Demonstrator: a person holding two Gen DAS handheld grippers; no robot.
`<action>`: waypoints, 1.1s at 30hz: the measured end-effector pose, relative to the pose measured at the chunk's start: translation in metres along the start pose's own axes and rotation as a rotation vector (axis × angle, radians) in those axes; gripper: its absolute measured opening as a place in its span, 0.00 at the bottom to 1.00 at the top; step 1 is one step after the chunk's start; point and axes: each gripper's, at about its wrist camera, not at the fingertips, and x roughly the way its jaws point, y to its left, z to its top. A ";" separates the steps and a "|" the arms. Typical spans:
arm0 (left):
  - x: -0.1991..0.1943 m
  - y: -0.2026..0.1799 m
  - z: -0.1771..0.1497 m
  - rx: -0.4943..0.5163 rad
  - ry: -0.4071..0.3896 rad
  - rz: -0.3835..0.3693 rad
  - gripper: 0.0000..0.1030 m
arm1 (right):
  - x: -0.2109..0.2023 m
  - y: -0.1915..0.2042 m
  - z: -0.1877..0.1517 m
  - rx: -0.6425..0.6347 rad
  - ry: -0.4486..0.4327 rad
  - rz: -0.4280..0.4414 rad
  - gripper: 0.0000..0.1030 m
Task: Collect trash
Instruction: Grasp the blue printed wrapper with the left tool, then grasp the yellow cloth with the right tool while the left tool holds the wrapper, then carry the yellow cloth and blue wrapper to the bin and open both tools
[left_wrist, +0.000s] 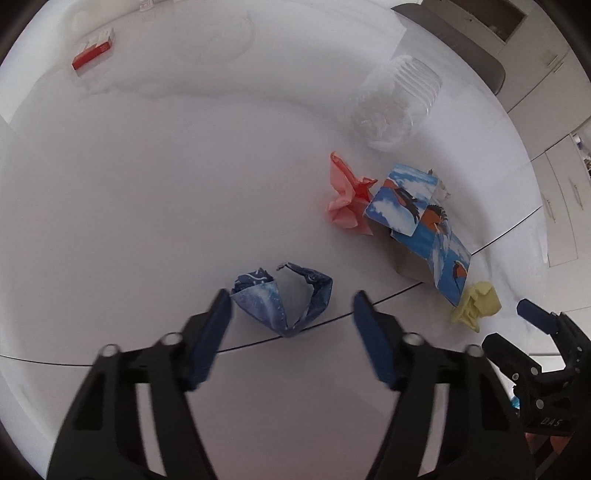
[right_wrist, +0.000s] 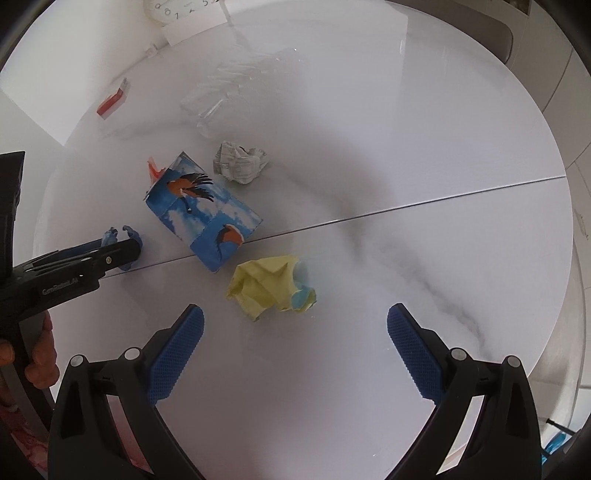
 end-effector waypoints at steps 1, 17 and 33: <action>0.002 0.000 0.000 0.001 0.004 0.005 0.53 | 0.000 0.000 0.000 -0.007 -0.001 -0.002 0.96; 0.000 0.015 0.005 0.005 -0.028 0.005 0.30 | 0.027 0.017 0.011 -0.133 0.023 -0.010 0.64; -0.047 -0.015 0.000 0.123 -0.109 -0.015 0.30 | -0.003 0.010 0.009 -0.094 -0.058 0.010 0.47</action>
